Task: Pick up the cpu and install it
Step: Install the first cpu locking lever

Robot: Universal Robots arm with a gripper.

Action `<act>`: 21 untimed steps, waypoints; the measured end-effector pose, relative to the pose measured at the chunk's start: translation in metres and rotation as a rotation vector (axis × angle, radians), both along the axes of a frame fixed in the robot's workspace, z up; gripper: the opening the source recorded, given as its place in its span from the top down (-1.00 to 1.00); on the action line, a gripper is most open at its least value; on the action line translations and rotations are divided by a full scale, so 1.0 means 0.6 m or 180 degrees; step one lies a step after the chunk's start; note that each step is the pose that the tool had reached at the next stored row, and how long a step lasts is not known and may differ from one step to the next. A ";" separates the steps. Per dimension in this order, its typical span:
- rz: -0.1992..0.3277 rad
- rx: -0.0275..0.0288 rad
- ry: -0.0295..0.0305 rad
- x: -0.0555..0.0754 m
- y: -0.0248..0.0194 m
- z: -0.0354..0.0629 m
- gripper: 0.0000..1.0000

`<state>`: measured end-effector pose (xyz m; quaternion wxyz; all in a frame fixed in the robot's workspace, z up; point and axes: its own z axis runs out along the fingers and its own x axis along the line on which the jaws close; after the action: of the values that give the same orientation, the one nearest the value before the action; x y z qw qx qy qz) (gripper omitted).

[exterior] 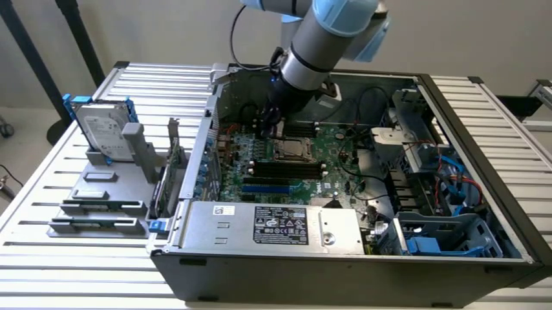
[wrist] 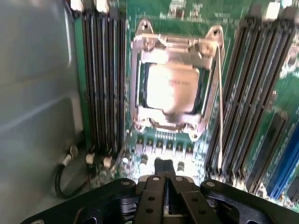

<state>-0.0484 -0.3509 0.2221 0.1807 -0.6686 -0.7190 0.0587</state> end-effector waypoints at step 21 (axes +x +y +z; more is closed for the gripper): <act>-0.0458 0.0130 -0.0009 -0.048 -0.0091 0.036 0.79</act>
<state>-0.0771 -0.3563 0.2437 0.1970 -0.7148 -0.6703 0.0299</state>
